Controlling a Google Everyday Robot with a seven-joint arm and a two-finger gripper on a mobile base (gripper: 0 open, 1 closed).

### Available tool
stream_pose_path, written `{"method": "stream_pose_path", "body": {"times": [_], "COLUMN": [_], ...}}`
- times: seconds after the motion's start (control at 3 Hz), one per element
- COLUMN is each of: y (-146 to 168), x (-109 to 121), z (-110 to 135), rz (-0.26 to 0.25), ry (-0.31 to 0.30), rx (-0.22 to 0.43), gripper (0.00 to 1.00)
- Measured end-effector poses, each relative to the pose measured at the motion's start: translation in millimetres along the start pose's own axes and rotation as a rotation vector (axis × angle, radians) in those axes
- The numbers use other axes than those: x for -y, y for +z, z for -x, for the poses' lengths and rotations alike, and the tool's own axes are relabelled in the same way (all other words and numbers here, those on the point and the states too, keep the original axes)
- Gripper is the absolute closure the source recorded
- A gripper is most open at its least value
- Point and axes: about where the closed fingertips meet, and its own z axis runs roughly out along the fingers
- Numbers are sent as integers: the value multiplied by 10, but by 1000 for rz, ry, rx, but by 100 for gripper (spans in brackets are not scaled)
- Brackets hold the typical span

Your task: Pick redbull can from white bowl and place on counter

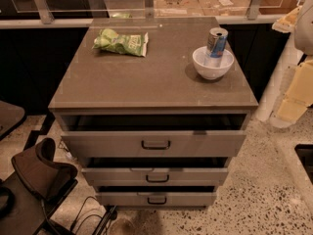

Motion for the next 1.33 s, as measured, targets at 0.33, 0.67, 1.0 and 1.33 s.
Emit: {"method": "stream_pose_path", "body": {"times": [0.33, 0.67, 1.0, 1.33], "y": [-1, 6, 70, 212], "x": [0, 238, 665, 1088], "z": [0, -48, -172, -228], "rz": [0, -60, -156, -240], "ry": [0, 40, 145, 244], "rx": [0, 66, 211, 398], "gripper": [0, 0, 0, 0]}}
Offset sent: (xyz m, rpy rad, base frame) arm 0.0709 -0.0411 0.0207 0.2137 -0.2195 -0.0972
